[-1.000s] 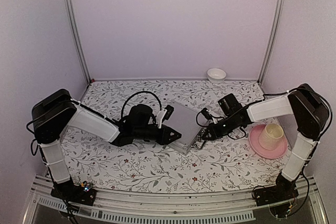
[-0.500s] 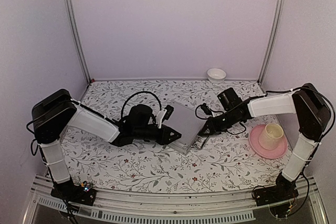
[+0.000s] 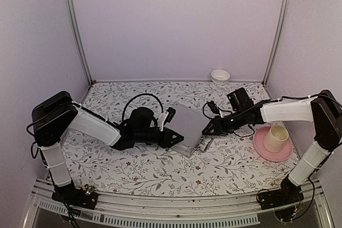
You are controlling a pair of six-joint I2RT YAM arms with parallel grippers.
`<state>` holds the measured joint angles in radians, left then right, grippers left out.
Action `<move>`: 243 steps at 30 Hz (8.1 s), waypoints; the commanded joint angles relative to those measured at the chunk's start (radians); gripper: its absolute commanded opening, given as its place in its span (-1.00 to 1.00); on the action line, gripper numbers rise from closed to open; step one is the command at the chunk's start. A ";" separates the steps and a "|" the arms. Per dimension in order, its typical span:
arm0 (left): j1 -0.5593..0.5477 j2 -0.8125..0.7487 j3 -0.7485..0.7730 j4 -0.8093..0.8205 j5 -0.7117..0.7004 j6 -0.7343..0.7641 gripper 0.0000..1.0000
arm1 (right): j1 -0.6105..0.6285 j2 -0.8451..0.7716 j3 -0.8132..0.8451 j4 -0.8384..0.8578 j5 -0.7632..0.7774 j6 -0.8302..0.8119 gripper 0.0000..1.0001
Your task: Pack up texas hold em set
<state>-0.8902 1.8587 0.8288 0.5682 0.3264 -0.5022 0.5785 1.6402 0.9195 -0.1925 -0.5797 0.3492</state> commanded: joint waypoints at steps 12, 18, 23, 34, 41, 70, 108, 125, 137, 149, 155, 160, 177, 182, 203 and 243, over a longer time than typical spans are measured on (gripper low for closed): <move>-0.008 -0.073 0.004 0.005 -0.041 0.005 -0.36 | -0.113 -0.061 -0.105 0.103 0.019 -0.050 0.06; -0.009 -0.111 -0.026 0.018 -0.070 0.015 -0.26 | -0.141 0.001 -0.124 0.222 -0.053 -0.078 0.12; -0.009 -0.146 -0.063 0.014 -0.102 0.019 -0.24 | -0.151 0.066 -0.126 0.291 -0.075 -0.088 0.17; -0.006 -0.197 -0.111 0.018 -0.147 0.028 -0.25 | -0.187 0.137 -0.140 0.363 -0.116 -0.086 -0.07; -0.006 -0.190 -0.108 0.019 -0.144 0.031 -0.29 | -0.188 0.167 -0.144 0.380 -0.126 -0.085 -0.25; -0.006 -0.227 -0.151 0.045 -0.178 0.029 -0.30 | -0.034 0.125 -0.188 0.406 -0.215 -0.060 -0.43; 0.050 -0.269 -0.238 0.112 -0.107 0.196 -0.30 | 0.022 -0.014 -0.220 0.353 -0.006 0.050 0.03; -0.010 -0.352 -0.237 0.034 -0.232 0.259 0.17 | -0.002 0.178 -0.160 0.475 -0.231 -0.017 0.11; -0.011 -0.347 -0.233 0.030 -0.246 0.252 0.18 | 0.020 0.070 -0.177 0.534 -0.309 0.045 0.09; -0.012 -0.362 -0.247 0.029 -0.255 0.258 0.18 | 0.020 0.083 -0.171 0.623 -0.309 0.124 0.07; -0.011 -0.379 -0.256 0.035 -0.264 0.247 0.22 | 0.021 -0.030 -0.249 0.586 -0.269 0.114 0.13; -0.002 -0.358 -0.226 0.054 -0.240 0.194 0.23 | 0.079 -0.027 -0.269 0.586 -0.203 0.108 0.25; 0.013 -0.369 -0.235 0.071 -0.246 0.128 0.27 | 0.129 0.176 -0.186 0.554 -0.092 -0.047 0.42; 0.014 -0.380 -0.240 0.065 -0.258 0.128 0.27 | 0.129 0.194 -0.187 0.540 -0.055 -0.079 0.41; 0.013 -0.370 -0.239 0.067 -0.260 0.139 0.28 | 0.161 0.232 -0.180 0.668 -0.175 0.026 0.37; 0.013 -0.369 -0.277 0.108 -0.242 0.106 0.28 | 0.159 0.131 -0.192 0.766 -0.177 0.229 0.24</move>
<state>-0.8833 1.4979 0.5724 0.6506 0.0772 -0.3893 0.7330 1.8076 0.7120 0.5011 -0.7616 0.5640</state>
